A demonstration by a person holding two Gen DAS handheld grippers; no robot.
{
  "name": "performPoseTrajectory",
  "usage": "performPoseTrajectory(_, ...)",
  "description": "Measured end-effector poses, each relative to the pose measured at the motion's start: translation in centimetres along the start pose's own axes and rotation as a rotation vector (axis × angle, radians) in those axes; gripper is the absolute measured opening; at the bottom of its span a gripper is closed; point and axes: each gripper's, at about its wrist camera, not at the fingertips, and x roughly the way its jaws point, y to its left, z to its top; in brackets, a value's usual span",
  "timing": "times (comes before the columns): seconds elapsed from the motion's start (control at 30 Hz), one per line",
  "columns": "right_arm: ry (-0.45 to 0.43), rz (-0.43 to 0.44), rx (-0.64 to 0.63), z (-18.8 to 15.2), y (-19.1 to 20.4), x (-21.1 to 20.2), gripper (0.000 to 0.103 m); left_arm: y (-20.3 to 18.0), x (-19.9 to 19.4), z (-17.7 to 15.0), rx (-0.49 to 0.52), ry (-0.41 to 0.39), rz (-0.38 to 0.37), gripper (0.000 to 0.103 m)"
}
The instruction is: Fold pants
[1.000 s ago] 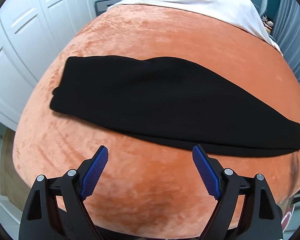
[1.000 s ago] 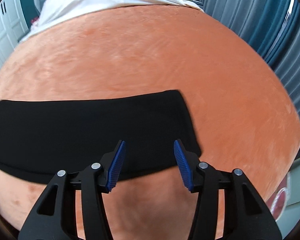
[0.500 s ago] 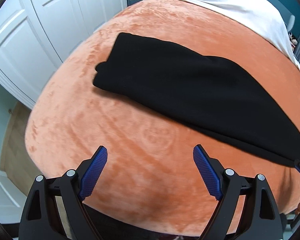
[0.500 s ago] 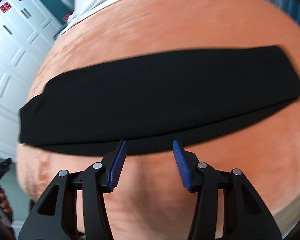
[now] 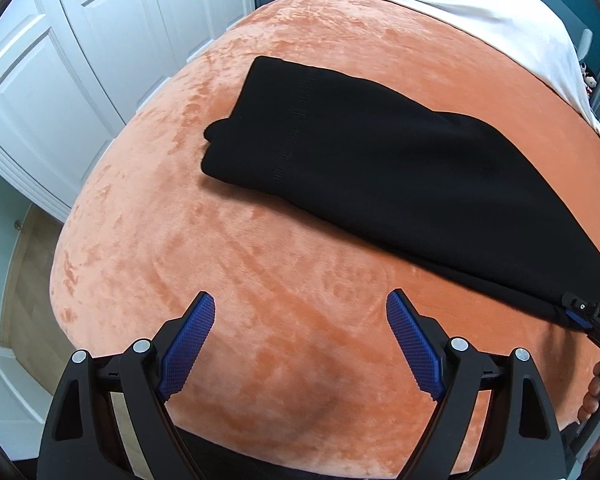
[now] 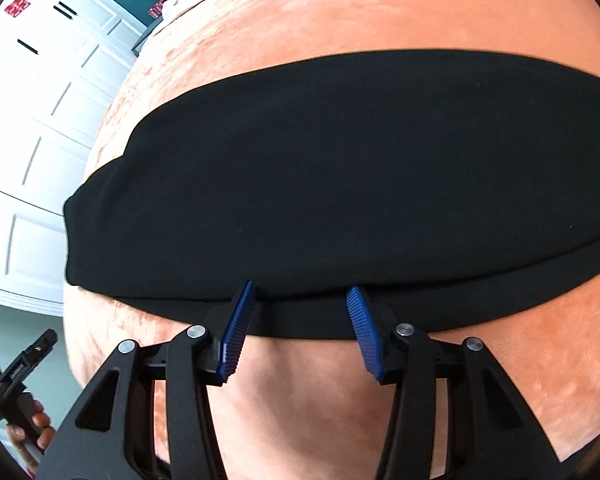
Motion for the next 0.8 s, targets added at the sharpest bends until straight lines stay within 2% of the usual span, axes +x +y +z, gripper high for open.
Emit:
performPoseTrajectory(0.17,-0.017,0.059,0.023,-1.0,1.8,-0.6,0.047,0.6,0.4,-0.1,0.012,-0.009,0.02,0.085)
performPoseTrajectory(0.23,0.008,0.093,0.008,-1.5,2.9,-0.1,0.046,0.9,0.4,-0.3,0.023,-0.025,0.049,0.085)
performPoseTrajectory(0.33,0.026,0.087,-0.024,-1.9,4.5,1.0,0.046,1.5,0.6,-0.7,0.033,-0.03,0.063,0.085)
performPoseTrajectory(0.5,0.035,0.115,0.02,-1.0,5.4,2.8,0.046,2.4,0.7,-1.1,0.035,-0.034,0.07,0.085)
performPoseTrajectory(0.7,0.014,0.101,0.06,-0.3,5.8,3.9,0.045,3.6,0.8,-1.3,0.017,-0.039,0.061,0.085)
performPoseTrajectory(0.77,-0.006,0.082,0.078,-0.4,5.7,4.3,0.031,4.0,0.9,-1.2,0.011,-0.041,0.061,0.085)
performPoseTrajectory(0.8,-0.014,0.076,0.079,-0.2,5.7,4.3,0.014,4.3,1.0,-1.2,0.006,-0.042,0.064,0.085)
